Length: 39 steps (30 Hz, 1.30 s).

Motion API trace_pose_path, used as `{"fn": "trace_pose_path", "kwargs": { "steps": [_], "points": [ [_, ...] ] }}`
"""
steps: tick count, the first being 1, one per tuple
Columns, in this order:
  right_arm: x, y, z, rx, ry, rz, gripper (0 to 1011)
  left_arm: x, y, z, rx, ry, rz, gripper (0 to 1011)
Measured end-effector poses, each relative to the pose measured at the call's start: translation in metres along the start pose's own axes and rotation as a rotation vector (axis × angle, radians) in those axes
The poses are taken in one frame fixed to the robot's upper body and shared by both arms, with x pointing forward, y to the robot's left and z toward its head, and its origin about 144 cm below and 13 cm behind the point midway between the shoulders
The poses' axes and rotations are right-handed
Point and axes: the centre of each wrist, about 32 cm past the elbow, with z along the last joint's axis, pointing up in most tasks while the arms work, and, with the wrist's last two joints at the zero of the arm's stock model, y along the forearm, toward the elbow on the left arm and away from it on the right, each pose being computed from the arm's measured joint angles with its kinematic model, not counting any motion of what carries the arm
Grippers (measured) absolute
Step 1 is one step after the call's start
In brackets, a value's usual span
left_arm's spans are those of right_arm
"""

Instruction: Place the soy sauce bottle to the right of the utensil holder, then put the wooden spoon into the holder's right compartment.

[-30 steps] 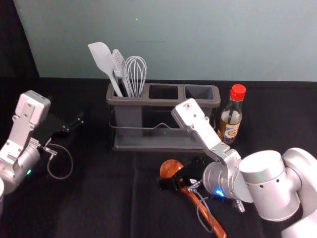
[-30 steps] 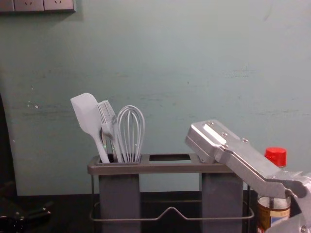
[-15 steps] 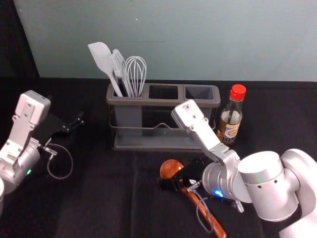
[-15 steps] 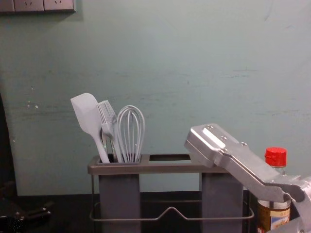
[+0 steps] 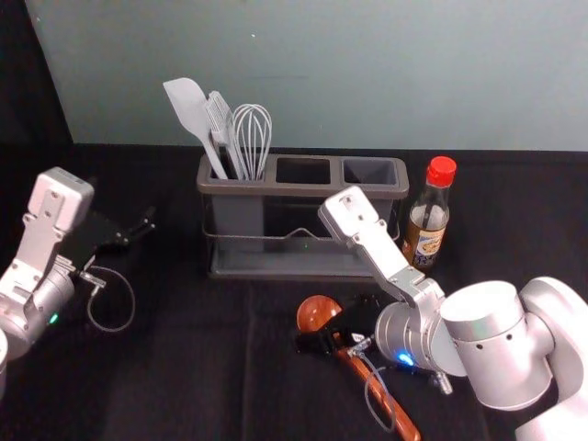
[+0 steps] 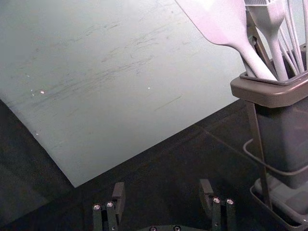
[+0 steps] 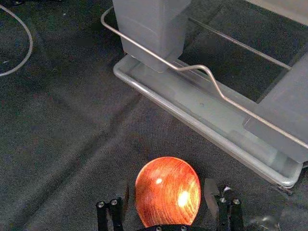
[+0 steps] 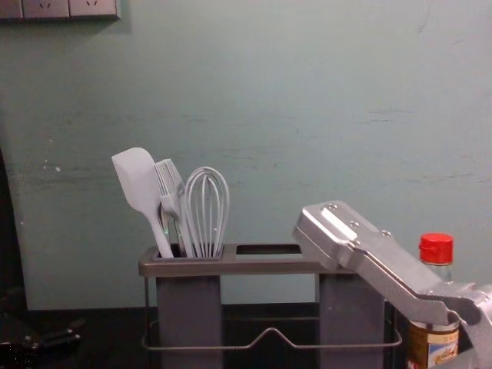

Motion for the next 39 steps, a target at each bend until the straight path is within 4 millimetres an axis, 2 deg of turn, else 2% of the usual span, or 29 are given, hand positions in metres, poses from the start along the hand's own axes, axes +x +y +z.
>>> {"fn": "trace_pose_path", "kwargs": {
  "steps": [39],
  "points": [
    [0.0001, 0.0063, 0.0051, -0.029, -0.019, 0.003, 1003, 0.0000, 0.0000, 0.0000, 0.000, 0.000, 0.000, 1005]
  ]
}}
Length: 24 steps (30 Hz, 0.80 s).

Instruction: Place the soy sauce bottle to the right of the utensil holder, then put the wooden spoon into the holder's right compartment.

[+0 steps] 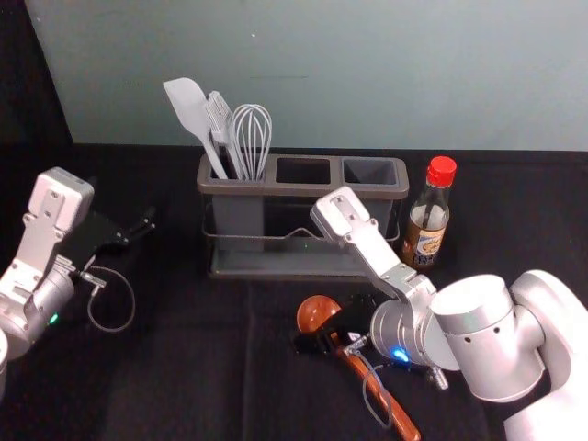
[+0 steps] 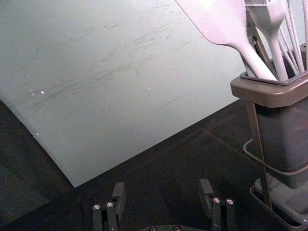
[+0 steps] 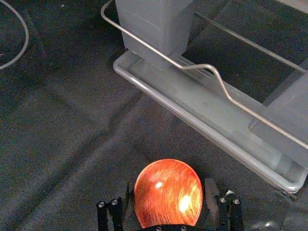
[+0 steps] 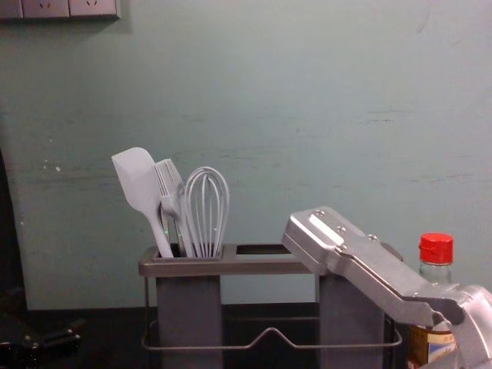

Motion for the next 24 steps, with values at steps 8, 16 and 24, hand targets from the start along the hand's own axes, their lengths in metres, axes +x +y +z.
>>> {"fn": "trace_pose_path", "kwargs": {
  "steps": [8, 16, 24],
  "points": [
    [0.000, 0.002, 0.000, -0.003, 0.001, -0.001, 844, 0.000, 0.000, 0.000, 0.000, 0.000, 0.000, 1005],
    [0.000, 0.002, -0.001, -0.007, 0.002, -0.003, 838, 0.000, 0.000, 0.000, 0.000, 0.000, 0.000, 1005],
    [-0.001, -0.011, 0.000, 0.015, -0.009, -0.010, 838, 0.000, 0.000, 0.000, 0.000, 0.000, 0.000, 1005]
  ]
}}
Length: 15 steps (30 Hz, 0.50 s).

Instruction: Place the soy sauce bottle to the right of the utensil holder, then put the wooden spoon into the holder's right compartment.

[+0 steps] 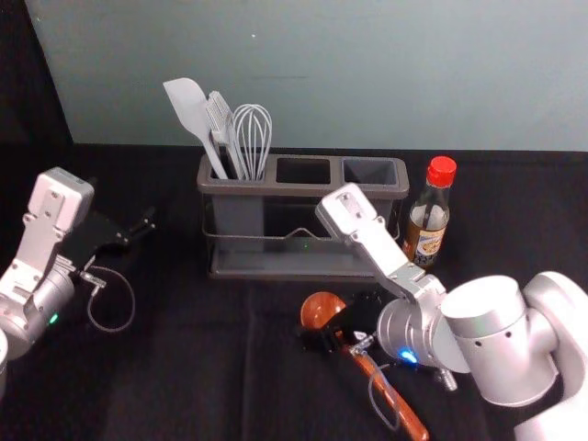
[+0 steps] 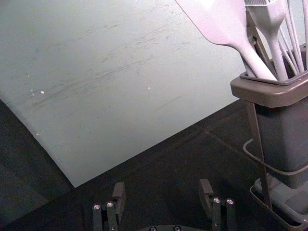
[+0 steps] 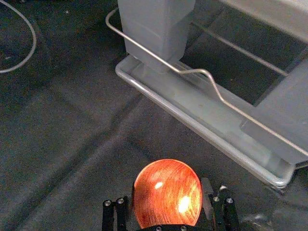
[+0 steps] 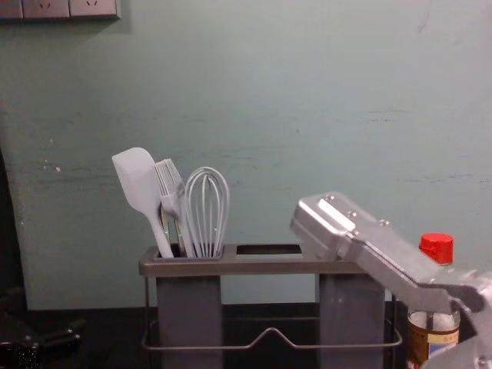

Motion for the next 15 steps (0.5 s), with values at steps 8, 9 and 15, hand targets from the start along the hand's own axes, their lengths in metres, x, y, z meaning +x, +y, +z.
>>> {"fn": "trace_pose_path", "kwargs": {
  "steps": [8, 9, 15],
  "points": [
    [0.003, -0.021, -0.003, 0.026, -0.019, -0.004, 838, 0.000, 0.000, 0.000, 0.000, 0.000, 0.000, 1005],
    [0.003, -0.023, -0.004, 0.028, -0.020, -0.004, 838, 0.000, 0.000, 0.000, 0.000, 0.000, 0.000, 1005],
    [0.009, -0.039, -0.012, 0.054, -0.036, 0.002, 838, 0.000, 0.000, 0.000, 0.000, 0.000, 0.000, 1005]
  ]
}}
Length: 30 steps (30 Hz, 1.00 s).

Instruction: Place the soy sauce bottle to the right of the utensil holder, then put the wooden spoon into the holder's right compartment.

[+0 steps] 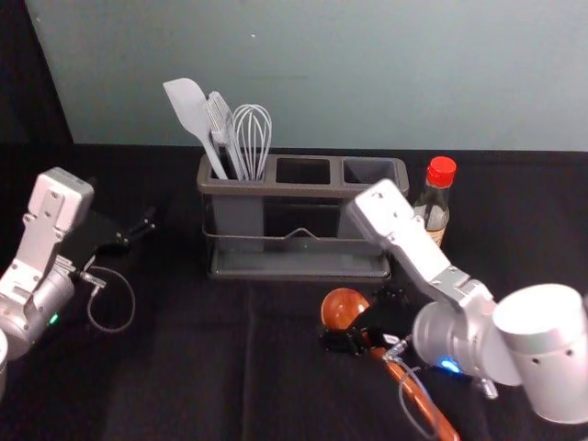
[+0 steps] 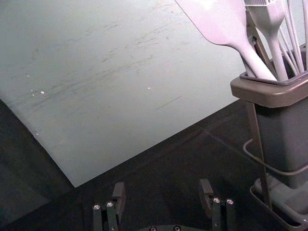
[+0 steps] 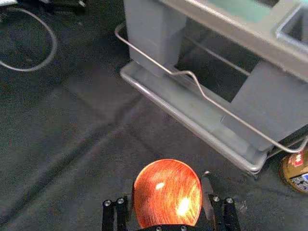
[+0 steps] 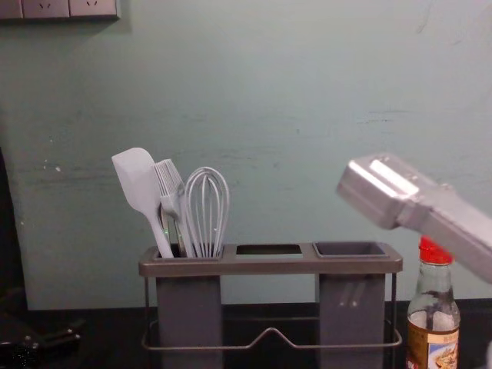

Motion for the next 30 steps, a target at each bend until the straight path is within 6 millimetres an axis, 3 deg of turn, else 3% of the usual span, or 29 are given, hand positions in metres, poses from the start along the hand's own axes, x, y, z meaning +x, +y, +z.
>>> {"fn": "trace_pose_path", "kwargs": {
  "steps": [9, 15, 24, 30],
  "points": [
    [0.009, -0.029, -0.023, 0.167, -0.040, 0.002, 838, 0.000, 0.000, 0.000, 0.000, 0.000, 0.000, 1005],
    [0.017, -0.044, -0.057, 0.403, -0.044, -0.057, 838, 0.000, 0.000, 0.000, 0.000, 0.000, 0.000, 1005],
    [0.019, -0.044, -0.092, 0.701, -0.093, -0.156, 838, 0.000, 0.000, 0.000, 0.000, 0.000, 0.000, 1005],
    [0.020, -0.040, -0.102, 0.789, -0.090, -0.181, 838, 0.000, 0.000, 0.000, 0.000, 0.000, 0.000, 1005]
  ]
}}
